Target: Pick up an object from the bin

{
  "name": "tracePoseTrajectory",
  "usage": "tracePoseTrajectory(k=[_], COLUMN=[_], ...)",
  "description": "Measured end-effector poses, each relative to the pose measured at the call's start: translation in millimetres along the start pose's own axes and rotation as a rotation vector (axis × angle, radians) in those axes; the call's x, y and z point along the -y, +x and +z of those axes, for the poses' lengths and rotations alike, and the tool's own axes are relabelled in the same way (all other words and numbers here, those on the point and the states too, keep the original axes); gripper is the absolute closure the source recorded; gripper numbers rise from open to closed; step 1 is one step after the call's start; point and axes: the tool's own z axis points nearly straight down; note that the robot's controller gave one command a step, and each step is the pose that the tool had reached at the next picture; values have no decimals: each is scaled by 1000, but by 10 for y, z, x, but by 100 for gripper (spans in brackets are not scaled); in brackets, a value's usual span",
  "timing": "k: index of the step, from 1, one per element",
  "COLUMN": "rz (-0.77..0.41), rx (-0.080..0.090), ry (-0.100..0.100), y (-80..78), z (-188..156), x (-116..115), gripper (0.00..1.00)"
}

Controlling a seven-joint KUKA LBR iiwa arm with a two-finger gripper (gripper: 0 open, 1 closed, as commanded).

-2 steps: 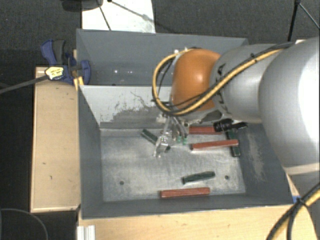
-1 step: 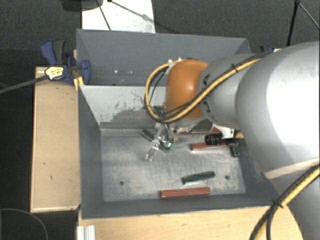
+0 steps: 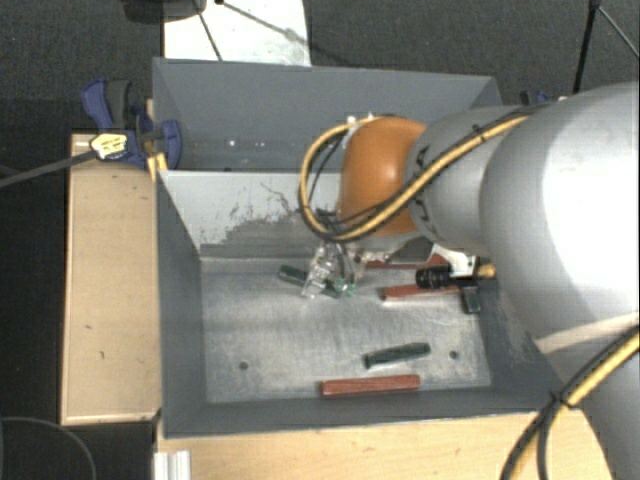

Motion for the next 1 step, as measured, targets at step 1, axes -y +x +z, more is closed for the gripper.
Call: tracePoseTrajectory(k=[1], rz=[0], rx=[0], ry=[0], y=[0], z=[0], x=[0], gripper=[100])
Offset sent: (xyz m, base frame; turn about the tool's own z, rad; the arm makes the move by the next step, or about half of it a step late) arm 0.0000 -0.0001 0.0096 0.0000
